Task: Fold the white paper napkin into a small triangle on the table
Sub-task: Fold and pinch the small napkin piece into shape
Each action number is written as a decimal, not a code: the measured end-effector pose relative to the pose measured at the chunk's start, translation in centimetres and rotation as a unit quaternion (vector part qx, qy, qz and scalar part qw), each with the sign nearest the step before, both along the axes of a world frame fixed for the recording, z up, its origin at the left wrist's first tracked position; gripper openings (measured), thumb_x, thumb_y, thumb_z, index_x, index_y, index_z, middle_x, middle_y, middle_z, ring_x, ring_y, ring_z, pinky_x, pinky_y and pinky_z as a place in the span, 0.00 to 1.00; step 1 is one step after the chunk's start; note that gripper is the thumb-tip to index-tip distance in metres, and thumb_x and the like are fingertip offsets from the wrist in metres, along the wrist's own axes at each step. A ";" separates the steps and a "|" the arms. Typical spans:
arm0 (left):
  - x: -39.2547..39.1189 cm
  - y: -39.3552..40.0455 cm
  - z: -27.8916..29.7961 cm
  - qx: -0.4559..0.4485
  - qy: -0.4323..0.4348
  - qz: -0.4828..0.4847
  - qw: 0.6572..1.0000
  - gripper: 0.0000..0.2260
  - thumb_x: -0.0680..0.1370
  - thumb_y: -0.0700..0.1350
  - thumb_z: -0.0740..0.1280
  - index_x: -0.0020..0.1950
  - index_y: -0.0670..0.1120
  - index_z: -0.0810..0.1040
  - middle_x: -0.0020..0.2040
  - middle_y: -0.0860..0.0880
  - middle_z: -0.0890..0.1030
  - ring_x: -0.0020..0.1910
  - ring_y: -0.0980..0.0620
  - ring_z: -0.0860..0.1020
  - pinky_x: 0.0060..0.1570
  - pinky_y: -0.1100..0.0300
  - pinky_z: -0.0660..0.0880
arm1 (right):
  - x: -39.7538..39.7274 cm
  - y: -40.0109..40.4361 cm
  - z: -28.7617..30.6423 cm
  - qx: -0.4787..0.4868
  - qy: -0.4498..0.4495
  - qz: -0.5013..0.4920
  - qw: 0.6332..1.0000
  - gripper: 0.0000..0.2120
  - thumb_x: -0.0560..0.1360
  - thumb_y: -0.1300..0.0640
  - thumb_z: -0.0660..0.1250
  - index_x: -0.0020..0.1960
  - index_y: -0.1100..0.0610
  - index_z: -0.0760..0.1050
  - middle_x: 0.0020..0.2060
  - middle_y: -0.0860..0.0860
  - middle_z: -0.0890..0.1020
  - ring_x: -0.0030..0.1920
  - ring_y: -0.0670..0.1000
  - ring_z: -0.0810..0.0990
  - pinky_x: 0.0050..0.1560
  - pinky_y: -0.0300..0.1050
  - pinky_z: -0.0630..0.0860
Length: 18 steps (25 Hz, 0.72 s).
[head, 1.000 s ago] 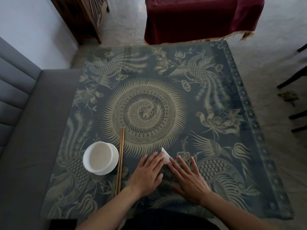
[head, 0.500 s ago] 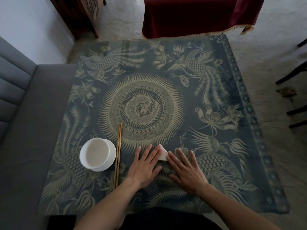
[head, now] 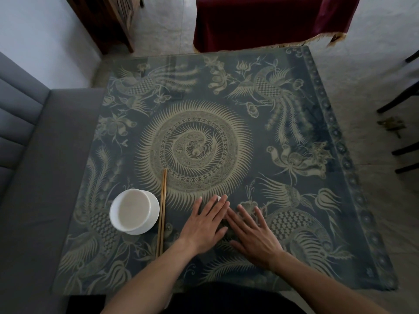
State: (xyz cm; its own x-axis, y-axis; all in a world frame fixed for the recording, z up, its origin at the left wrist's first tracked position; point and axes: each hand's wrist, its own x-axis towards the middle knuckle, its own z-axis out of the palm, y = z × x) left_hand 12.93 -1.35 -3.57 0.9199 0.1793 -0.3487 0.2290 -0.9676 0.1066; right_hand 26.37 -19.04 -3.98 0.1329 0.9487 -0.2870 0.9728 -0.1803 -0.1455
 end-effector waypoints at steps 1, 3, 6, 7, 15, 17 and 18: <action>0.3 0.1 0.0 0.002 0.007 0.002 1.000 0.30 0.83 0.61 0.44 0.80 0.48 0.38 0.79 0.51 0.34 0.78 0.50 0.35 0.74 0.39 0.35 | 0.0 0.1 0.0 -0.003 -0.001 -0.002 1.000 0.34 0.81 0.36 0.47 0.80 0.54 0.47 0.80 0.51 0.48 0.78 0.56 0.45 0.71 0.68 0.50; 0.4 0.6 -0.2 0.000 0.023 0.003 1.000 0.30 0.83 0.61 0.43 0.80 0.50 0.36 0.79 0.53 0.32 0.77 0.51 0.32 0.74 0.39 0.35 | 0.2 -0.2 -0.2 -0.009 -0.001 -0.006 1.000 0.33 0.82 0.37 0.48 0.80 0.54 0.48 0.80 0.51 0.49 0.78 0.56 0.45 0.71 0.69 0.51; 0.2 1.2 -0.3 -0.002 0.025 -0.001 1.000 0.32 0.82 0.64 0.43 0.79 0.50 0.35 0.79 0.53 0.33 0.77 0.52 0.32 0.74 0.38 0.36 | 0.4 -1.2 -0.5 -0.007 0.004 -0.011 1.000 0.32 0.82 0.37 0.49 0.80 0.52 0.48 0.79 0.50 0.51 0.78 0.56 0.45 0.71 0.68 0.51; 0.3 1.4 -0.3 -0.002 0.023 -0.001 1.000 0.33 0.82 0.65 0.43 0.79 0.51 0.35 0.79 0.54 0.33 0.77 0.52 0.32 0.74 0.38 0.37 | 0.5 -1.4 -0.5 -0.006 0.005 -0.012 1.000 0.32 0.82 0.37 0.49 0.80 0.52 0.48 0.79 0.49 0.51 0.78 0.56 0.45 0.71 0.68 0.51; 0.5 2.2 0.5 -0.013 -0.071 -0.017 0.997 0.35 0.79 0.62 0.61 0.80 0.48 0.55 0.81 0.48 0.54 0.79 0.45 0.50 0.75 0.39 0.48 | 0.3 -0.9 0.4 0.059 0.001 -0.031 0.998 0.29 0.80 0.40 0.54 0.76 0.53 0.63 0.75 0.50 0.66 0.75 0.57 0.62 0.70 0.64 0.56; 0.6 2.6 0.6 -0.030 -0.135 -0.054 0.989 0.26 0.75 0.57 0.69 0.70 0.48 0.71 0.70 0.48 0.73 0.72 0.45 0.67 0.71 0.44 0.60 | 0.3 0.0 0.8 0.096 0.012 -0.062 0.993 0.26 0.78 0.42 0.57 0.72 0.53 0.69 0.68 0.51 0.75 0.69 0.57 0.72 0.68 0.60 0.67; 0.7 2.8 0.6 -0.038 -0.160 -0.067 0.984 0.21 0.74 0.55 0.71 0.65 0.49 0.74 0.63 0.49 0.77 0.66 0.46 0.72 0.68 0.47 0.65 | 0.3 0.5 1.1 0.115 0.020 -0.076 0.990 0.24 0.77 0.44 0.60 0.70 0.53 0.72 0.64 0.51 0.77 0.65 0.56 0.75 0.64 0.57 0.71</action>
